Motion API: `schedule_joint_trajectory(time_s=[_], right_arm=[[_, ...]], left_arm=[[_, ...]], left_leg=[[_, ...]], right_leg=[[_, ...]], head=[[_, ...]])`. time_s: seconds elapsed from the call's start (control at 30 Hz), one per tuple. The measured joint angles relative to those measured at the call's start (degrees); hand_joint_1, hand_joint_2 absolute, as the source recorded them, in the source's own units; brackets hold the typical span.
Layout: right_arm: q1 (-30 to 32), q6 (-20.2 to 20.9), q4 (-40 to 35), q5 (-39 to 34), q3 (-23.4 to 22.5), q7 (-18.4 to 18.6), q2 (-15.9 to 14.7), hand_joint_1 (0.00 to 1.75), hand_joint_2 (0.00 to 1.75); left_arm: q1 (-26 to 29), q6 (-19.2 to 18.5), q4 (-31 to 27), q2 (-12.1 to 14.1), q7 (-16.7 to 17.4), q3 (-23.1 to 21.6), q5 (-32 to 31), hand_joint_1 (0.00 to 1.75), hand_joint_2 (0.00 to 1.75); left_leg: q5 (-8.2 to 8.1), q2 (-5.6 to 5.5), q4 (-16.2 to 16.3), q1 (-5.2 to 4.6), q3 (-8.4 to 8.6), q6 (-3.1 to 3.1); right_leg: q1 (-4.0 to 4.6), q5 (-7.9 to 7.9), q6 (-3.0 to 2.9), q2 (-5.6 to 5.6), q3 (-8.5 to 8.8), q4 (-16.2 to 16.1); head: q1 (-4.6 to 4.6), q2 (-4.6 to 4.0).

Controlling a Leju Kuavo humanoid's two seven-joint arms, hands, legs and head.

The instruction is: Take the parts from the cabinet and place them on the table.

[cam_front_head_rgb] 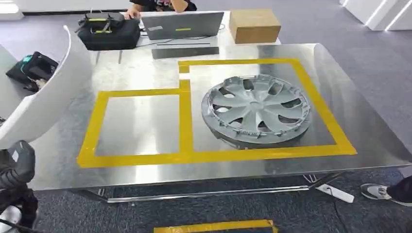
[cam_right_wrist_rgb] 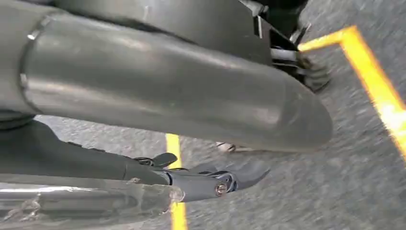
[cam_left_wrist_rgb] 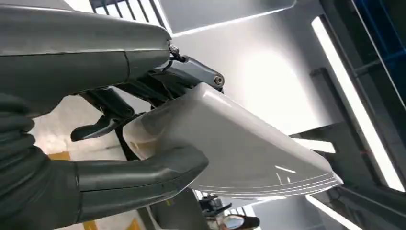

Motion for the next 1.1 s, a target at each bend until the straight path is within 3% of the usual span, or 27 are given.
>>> schedule_joint_trajectory(time_s=[0.07, 0.1, 0.13, 0.17, 0.2, 0.23, 0.27, 0.3, 0.37, 0.4, 0.43, 0.63, 0.7, 0.73, 0.97, 1.1], right_arm=[[0.22, 0.0, 0.0, 0.15, 0.0, 0.0, 0.0, 0.0, 0.0], [0.38, 0.0, 0.0, 0.2, 0.0, 0.02, 0.0, 0.0, 0.0], [0.43, 0.0, 0.0, 0.33, -0.02, 0.02, 0.0, 0.0, 0.0], [0.43, 0.0, 0.0, 0.48, 0.0, 0.02, 0.0, 0.0, 0.0], [0.41, 0.02, 0.0, 0.57, 0.0, 0.02, -0.02, 0.0, 0.0], [0.53, 0.04, 0.0, 0.63, 0.0, 0.05, -0.02, 0.0, 0.0], [0.5, 0.2, 0.0, 0.7, 0.0, 0.02, -0.02, 0.0, 0.0], [0.33, 0.26, 0.0, 0.81, 0.0, 0.02, -0.02, 0.0, 0.0], [0.31, 0.26, 0.0, 0.9, 0.0, 0.09, -0.02, 0.0, 0.0], [0.31, 0.31, 0.0, 0.94, 0.0, 0.09, -0.02, 0.0, 0.0], [0.1, 0.35, 0.0, 0.94, 0.0, 0.13, -0.02, 0.0, 0.0], [0.11, 0.55, 0.0, 0.98, 0.0, 0.18, -0.02, 0.0, 0.0], [0.12, 0.55, 0.0, 0.98, 0.0, 0.18, -0.02, 0.0, 0.0], [0.12, 0.52, 0.0, 0.98, 0.0, 0.2, -0.02, 0.0, 0.0], [0.12, 0.52, 0.0, 1.05, 0.0, 0.18, -0.02, 0.0, 0.0], [0.11, 0.63, 0.0, 1.31, 0.02, 0.18, -0.02, 0.0, 0.0]], left_arm=[[0.02, -0.42, 0.07, 0.0, 0.22, -0.02, 0.0, 1.75, 1.75], [0.01, -0.57, 0.13, 0.0, 0.48, -0.02, -0.02, 1.75, 1.75], [0.01, -0.79, 0.24, 0.0, 0.83, -0.04, -0.09, 1.75, 1.75], [-0.05, -1.14, 0.41, 0.0, 1.29, -0.11, -0.44, 1.75, 1.75], [-0.24, -1.51, 0.65, 0.04, 1.94, -0.35, -0.76, 1.75, 1.75], [-0.57, -1.62, 1.15, 0.17, 2.51, -0.67, -1.4, 1.75, 1.75], [-1.02, -1.64, 1.99, 0.46, 2.84, -1.09, -1.99, 1.75, 1.75], [-1.3, -1.79, 2.47, 0.76, 3.23, -1.4, -2.96, 1.75, 1.75], [-1.98, -1.51, 3.41, 1.23, 4.24, -2.41, -5.65, 1.75, 1.75], [-2.2, -1.4, 3.89, 1.61, 4.66, -2.97, -6.64, 1.75, 1.75], [-2.65, -1.36, 4.43, 1.99, 5.0, -3.45, -7.12, 1.75, 1.75], [-4.12, -1.47, 7.28, 3.52, 6.93, -5.27, -7.96, 1.75, 1.75], [-4.24, -1.51, 8.04, 3.85, 7.17, -5.79, -8.0, 1.75, 1.75], [-4.21, -1.51, 8.39, 3.91, 7.17, -5.9, -8.02, 1.75, 1.75], [-4.2, -1.51, 9.57, 4.68, 7.35, -6.49, -8.64, 1.75, 1.75], [-4.11, 2.02, 10.18, 5.82, 8.39, -7.3, -17.35, 1.75, 1.75]], left_leg=[[-1.02, -0.07, 0.0, 0.0, 0.93, 0.12], [-1.5, -0.2, 0.02, 0.0, 1.58, 0.11], [-2.14, -0.31, 0.02, 0.0, 2.44, 0.09], [-2.84, -0.36, 0.02, 0.0, 3.43, 0.03], [-3.58, -0.36, 0.01, 0.0, 4.46, -0.1], [-4.31, -0.37, -0.04, -0.01, 4.81, -0.3], [-4.87, -0.53, 0.44, -0.21, 5.48, -0.6], [-5.13, -0.67, 0.06, -0.3, 5.26, -1.0], [-4.74, -0.65, -0.22, -0.16, 5.81, -1.82], [-5.02, -0.58, -0.6, -0.17, 6.1, -1.06], [-4.8, -0.57, -0.76, -0.22, 6.14, -0.58], [-4.67, -0.51, -1.93, -0.24, 6.7, -0.75], [-5.37, -0.5, -3.0, -0.13, 7.16, -1.76], [-5.33, -0.51, -3.02, -0.14, 7.16, -1.87], [-5.28, -0.51, -3.0, -0.35, 7.59, -1.88], [-5.28, -0.51, -3.0, -0.36, 7.78, -1.88]], right_leg=[[0.01, -3.96, 0.15, 0.01, -5.71, 6.62], [0.0, -4.5, 0.26, 0.0, -7.14, 6.92], [0.01, -3.56, 0.31, 0.0, -7.58, 5.1], [0.01, -0.94, 0.2, 0.0, -7.13, 1.54], [0.02, 3.26, 0.06, 0.0, -6.27, -3.01], [0.1, 8.86, -0.36, -0.02, -5.82, -7.2], [0.23, 10.58, -0.85, -0.09, -6.23, -8.07], [0.46, 9.66, -1.33, -0.14, -5.13, -8.0], [0.59, 10.56, -2.18, -0.12, -4.91, -8.7], [0.37, 11.14, -1.24, 0.12, -4.68, -8.93], [0.33, 11.11, -1.16, 0.27, -4.66, -9.08], [0.39, 10.42, -1.79, 0.8, -4.62, -9.23], [0.51, 10.3, -2.0, 0.74, -4.69, -9.16], [0.5, 10.3, -2.0, 0.71, -4.64, -9.17], [0.28, 10.47, -2.01, 0.68, -4.06, -9.29], [0.27, 10.52, -1.95, 0.69, -3.78, -9.45]], head=[[0.09, 0.0], [0.21, 0.0], [0.19, 0.0], [0.23, 0.0], [0.19, 0.0], [0.28, 0.0], [0.19, 0.0], [0.26, 0.0], [0.41, 0.0], [0.21, 0.02], [-0.18, 0.02], [-0.14, 0.0], [-0.09, 0.0], [-0.05, 0.0], [-0.07, 0.0], [-0.07, 0.0]])
